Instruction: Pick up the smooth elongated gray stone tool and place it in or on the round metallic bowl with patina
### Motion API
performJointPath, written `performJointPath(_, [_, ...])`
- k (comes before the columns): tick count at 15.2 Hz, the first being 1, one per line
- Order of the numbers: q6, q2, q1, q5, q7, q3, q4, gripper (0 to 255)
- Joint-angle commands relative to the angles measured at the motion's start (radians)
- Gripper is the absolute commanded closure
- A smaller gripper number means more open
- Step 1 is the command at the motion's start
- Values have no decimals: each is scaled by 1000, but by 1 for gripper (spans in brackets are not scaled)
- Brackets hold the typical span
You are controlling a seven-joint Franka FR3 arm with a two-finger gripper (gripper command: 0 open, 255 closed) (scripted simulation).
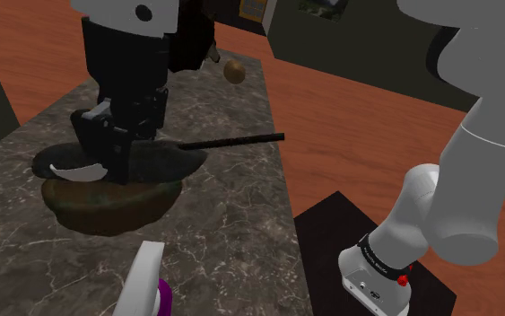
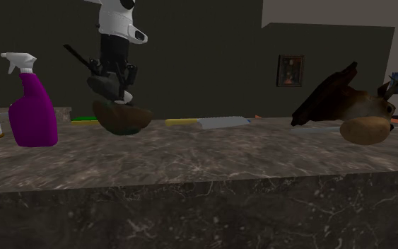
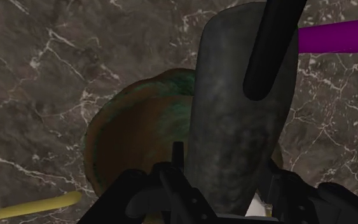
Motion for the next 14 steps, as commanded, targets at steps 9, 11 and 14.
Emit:
performJointPath(9, [64, -5, -5, 3, -9, -1, -70, 255])
performJointPath(11, [64, -5, -5, 3, -9, -1, -70, 255])
performJointPath(14, [60, -5, -6, 3, -11, -2, -66, 0])
